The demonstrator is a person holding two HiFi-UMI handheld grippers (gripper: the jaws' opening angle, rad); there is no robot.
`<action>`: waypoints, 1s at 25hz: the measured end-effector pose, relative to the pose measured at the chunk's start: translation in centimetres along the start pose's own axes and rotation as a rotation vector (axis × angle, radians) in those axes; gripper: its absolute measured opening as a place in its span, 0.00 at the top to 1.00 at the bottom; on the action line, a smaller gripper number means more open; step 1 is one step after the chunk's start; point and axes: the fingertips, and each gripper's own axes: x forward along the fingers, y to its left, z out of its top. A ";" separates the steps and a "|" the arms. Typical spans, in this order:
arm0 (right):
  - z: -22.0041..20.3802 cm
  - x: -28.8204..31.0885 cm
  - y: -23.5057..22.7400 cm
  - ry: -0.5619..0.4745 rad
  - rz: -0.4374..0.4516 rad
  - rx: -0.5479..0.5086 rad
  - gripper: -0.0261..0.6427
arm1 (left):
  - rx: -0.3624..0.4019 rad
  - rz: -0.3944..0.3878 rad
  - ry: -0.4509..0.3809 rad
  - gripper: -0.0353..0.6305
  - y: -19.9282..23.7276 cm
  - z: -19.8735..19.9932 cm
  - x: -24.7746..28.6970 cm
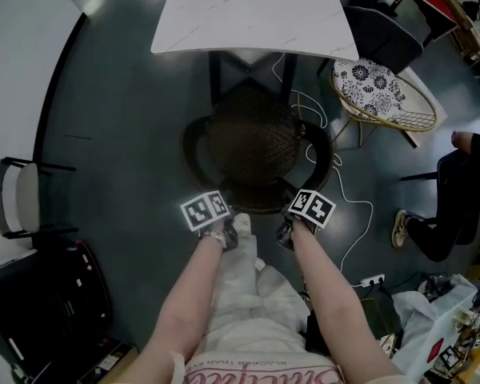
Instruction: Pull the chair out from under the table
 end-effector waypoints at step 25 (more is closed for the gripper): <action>-15.6 -8.5 -10.1 0.048 0.026 -0.008 0.59 | -0.016 -0.017 -0.041 0.59 4.1 -18.3 -8.7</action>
